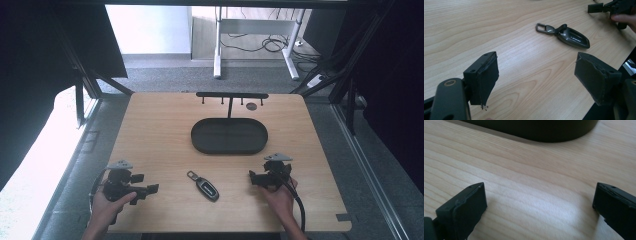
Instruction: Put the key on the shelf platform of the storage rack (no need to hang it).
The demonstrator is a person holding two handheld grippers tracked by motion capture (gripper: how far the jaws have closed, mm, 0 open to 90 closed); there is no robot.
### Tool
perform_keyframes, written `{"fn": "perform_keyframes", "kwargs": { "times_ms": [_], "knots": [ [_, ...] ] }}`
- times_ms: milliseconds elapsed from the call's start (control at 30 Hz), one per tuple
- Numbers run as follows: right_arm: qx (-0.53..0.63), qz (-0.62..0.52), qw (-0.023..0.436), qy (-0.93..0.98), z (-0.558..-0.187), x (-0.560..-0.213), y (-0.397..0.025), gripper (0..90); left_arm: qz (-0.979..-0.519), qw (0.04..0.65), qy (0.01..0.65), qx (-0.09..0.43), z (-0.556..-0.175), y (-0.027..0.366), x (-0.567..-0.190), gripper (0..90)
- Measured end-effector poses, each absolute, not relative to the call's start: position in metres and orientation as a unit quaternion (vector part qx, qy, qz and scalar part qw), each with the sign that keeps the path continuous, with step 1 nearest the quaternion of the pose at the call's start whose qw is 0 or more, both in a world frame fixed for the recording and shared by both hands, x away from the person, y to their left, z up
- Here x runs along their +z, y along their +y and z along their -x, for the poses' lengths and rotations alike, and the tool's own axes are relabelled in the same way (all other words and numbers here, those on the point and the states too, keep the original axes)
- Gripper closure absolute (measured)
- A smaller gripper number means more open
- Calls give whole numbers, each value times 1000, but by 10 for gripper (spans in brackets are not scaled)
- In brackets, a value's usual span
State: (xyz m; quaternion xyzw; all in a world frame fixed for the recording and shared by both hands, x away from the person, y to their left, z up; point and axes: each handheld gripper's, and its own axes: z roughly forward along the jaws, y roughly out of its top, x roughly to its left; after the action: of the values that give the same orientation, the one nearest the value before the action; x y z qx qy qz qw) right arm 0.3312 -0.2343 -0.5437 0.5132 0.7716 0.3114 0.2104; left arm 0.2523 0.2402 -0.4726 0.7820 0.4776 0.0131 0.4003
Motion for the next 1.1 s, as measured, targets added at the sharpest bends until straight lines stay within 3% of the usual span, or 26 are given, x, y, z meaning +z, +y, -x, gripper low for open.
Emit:
{"fn": "perform_keyframes", "kwargs": {
  "times_ms": [100, 233, 533, 633, 800, 1100],
  "knots": [
    [313, -508, 207, 775, -336, -544, -231, 8, -779, 400, 483, 13, -253, 243, -475, 197],
    [298, -514, 200, 779, -334, -536, -233, 158, -778, 401, 484, 15, -252, 244, -474, 197],
    [322, -493, 206, 782, -323, -503, -238, 246, -776, 402, 486, 19, -251, 245, -472, 197],
    [318, -481, 219, 787, -325, -488, -236, 325, -776, 402, 486, 18, -251, 245, -472, 197],
    [311, -461, 195, 808, -327, -472, -227, 359, -775, 404, 486, 18, -251, 247, -471, 197],
    [308, -427, 162, 834, -325, -442, -205, 320, -779, 401, 483, 17, -251, 245, -472, 197]
  ]
}}
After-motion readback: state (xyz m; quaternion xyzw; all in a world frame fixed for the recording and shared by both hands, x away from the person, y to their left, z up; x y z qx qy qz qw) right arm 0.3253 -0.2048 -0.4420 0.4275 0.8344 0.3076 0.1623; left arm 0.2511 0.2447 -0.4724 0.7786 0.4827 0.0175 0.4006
